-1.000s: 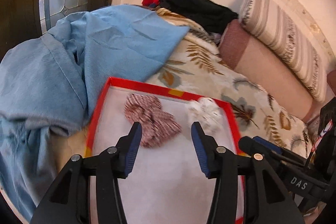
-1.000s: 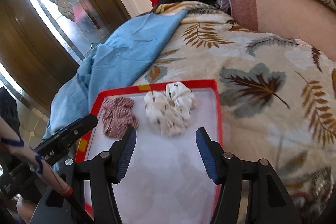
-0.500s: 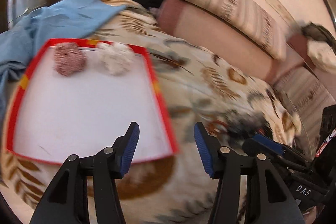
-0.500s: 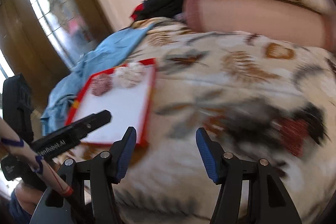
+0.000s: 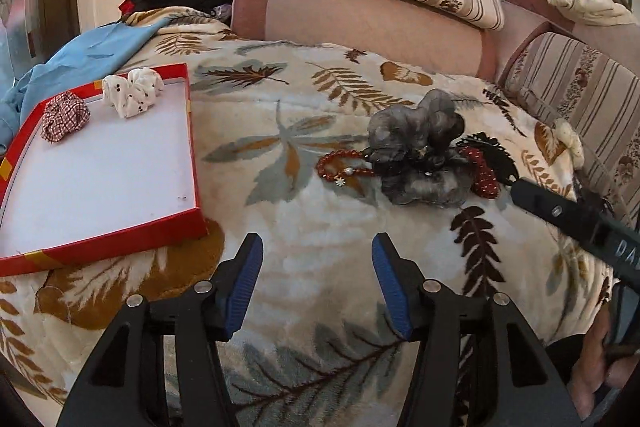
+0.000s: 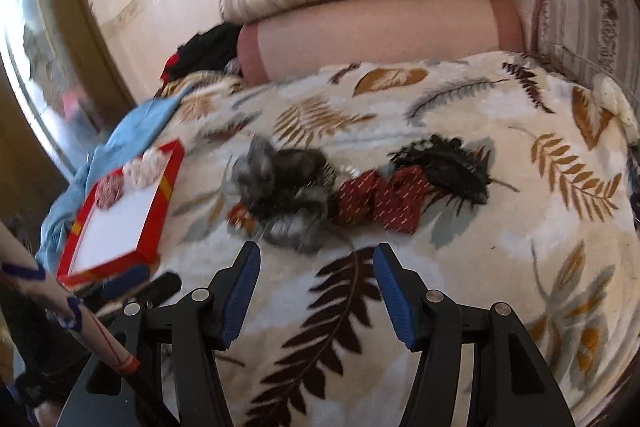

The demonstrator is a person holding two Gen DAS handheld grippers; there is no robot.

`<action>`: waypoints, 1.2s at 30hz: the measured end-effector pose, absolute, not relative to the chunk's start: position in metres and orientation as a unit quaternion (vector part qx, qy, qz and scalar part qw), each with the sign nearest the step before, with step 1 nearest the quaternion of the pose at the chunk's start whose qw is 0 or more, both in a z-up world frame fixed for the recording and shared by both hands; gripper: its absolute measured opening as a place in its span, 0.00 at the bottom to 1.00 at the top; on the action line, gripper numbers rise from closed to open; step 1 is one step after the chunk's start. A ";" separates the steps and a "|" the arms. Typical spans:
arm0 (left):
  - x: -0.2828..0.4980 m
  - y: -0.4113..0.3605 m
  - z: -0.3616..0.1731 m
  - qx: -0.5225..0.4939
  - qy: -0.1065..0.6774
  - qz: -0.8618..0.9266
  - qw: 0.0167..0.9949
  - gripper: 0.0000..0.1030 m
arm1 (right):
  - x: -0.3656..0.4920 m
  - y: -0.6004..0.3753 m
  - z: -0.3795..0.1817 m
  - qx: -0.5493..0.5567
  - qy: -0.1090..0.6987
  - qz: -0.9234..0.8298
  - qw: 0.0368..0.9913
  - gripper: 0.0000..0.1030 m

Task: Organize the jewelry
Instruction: 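Move both open tools back to the accessory pile, then grasp the grey mesh scrunchie with the left tool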

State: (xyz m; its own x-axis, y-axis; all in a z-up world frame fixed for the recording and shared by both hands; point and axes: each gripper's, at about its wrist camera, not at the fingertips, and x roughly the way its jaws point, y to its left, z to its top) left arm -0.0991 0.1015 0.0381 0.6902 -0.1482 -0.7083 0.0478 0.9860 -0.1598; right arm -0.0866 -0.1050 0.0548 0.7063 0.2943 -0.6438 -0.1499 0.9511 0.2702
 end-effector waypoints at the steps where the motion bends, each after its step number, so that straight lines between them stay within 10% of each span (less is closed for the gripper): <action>1: -0.099 0.101 0.037 -0.064 0.391 -0.054 0.917 0.54 | -0.087 -0.106 0.054 0.103 0.365 0.121 0.917 0.62; 32: -0.037 0.063 0.057 -0.046 0.385 -0.115 0.915 0.75 | 0.008 -0.157 0.014 0.206 0.437 0.083 0.871 0.61; 36: -0.018 0.050 0.059 -0.032 0.390 -0.123 0.912 0.75 | 0.010 -0.154 0.007 0.207 0.451 0.097 0.863 0.15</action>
